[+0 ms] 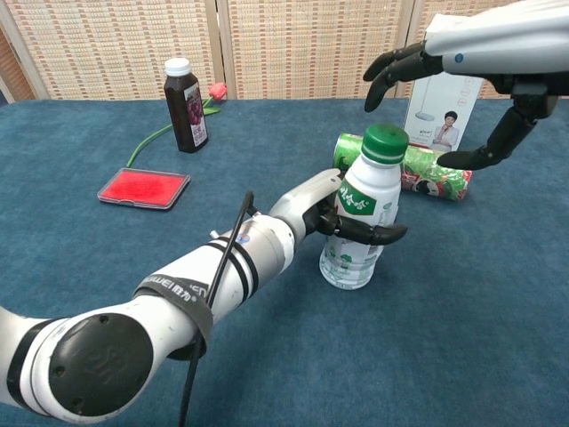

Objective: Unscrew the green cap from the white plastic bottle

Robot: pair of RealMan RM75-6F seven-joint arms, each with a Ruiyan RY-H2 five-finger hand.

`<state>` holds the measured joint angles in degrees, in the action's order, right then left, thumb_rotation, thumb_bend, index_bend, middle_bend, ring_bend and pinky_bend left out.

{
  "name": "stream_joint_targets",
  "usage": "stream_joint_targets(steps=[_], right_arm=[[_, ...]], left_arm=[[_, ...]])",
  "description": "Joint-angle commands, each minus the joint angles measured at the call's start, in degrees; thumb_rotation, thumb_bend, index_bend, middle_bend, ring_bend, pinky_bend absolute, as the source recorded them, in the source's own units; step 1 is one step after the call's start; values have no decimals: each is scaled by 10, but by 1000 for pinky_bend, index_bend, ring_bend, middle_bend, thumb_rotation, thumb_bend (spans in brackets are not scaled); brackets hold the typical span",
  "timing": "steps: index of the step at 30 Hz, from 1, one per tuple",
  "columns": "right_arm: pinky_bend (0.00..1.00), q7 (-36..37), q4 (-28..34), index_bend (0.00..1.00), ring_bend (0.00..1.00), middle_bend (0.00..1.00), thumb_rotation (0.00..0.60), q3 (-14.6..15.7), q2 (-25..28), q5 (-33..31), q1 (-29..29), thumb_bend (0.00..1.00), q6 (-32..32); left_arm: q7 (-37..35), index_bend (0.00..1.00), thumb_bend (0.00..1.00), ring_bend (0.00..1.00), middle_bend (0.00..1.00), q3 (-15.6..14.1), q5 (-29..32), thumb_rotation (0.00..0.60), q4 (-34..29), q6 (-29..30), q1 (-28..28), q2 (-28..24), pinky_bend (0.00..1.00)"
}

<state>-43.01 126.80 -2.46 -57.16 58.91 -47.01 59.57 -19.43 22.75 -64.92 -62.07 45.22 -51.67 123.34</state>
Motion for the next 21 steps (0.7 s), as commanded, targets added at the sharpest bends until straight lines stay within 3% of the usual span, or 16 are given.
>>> stream_joint_targets(steps=[1, 21], right_arm=[[0, -15, 9, 198, 0, 0, 600, 4, 0, -6, -2, 266, 4], [0, -40, 39, 201, 0, 0, 600, 10, -3, -16, -8, 267, 15]], left_arm=[[1, 749, 794, 521, 874, 0, -1, 600, -1, 0, 0, -1, 435], [13, 748, 789, 521, 872, 1, 10, 600, -4, -8, 0, -7, 427]])
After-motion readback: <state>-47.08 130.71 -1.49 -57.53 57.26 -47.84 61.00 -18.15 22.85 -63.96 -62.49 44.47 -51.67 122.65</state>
